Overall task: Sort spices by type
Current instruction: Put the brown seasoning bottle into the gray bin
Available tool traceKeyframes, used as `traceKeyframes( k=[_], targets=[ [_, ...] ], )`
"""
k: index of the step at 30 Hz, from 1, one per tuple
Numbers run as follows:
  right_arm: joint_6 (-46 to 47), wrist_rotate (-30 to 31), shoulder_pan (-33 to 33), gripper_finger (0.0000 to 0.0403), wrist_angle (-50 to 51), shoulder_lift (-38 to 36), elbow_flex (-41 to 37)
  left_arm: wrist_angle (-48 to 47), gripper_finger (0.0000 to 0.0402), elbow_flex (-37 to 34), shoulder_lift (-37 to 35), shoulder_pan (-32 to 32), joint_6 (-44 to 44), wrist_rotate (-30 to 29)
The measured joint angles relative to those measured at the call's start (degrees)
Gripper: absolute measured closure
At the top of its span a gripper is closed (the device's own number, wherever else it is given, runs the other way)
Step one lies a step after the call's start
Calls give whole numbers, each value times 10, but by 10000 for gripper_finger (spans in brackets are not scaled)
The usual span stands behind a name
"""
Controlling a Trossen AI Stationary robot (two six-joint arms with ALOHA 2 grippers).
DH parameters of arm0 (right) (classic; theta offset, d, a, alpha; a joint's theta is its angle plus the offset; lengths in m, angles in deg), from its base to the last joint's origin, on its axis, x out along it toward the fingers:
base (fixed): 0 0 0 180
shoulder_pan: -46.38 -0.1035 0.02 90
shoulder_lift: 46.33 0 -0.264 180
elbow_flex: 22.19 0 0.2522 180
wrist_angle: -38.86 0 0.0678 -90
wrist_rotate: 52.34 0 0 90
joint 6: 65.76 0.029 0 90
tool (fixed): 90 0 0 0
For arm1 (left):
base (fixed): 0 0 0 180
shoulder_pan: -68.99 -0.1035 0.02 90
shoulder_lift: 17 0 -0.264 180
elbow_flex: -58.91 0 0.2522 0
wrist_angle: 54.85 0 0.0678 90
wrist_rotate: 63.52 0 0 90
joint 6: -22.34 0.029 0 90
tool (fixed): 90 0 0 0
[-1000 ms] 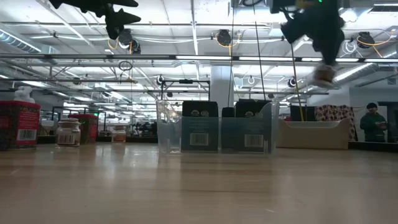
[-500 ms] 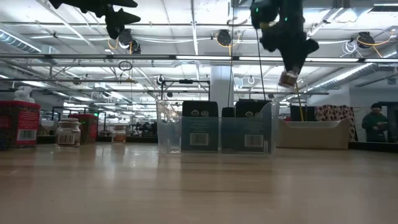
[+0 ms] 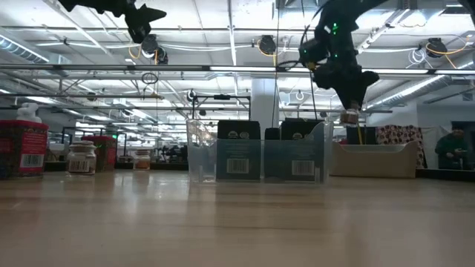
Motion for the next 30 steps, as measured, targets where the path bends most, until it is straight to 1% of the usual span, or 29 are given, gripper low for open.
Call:
traceKeyframes(
  k=[2, 6, 9, 12, 17, 30],
  targets=[
    [-23, 10, 13, 248, 0, 10, 0, 3, 217, 0, 2, 0, 0, -12],
    [-83, 36, 32, 248, -3, 32, 0, 3, 217, 0, 9, 0, -14, -57],
    [-119, 61, 42, 247, -19, 49, 0, 9, 217, 0, 17, 0, -21, -72],
    [-147, 78, 51, 247, -22, 66, 0, 23, 217, 0, 28, 0, -33, -75],
    [-170, 106, 59, 247, -49, 87, 0, 36, 217, 0, 44, 0, -51, -77],
    [-193, 106, 59, 246, -86, 133, 0, 36, 217, 0, 47, 0, -52, -79]
  ],
)
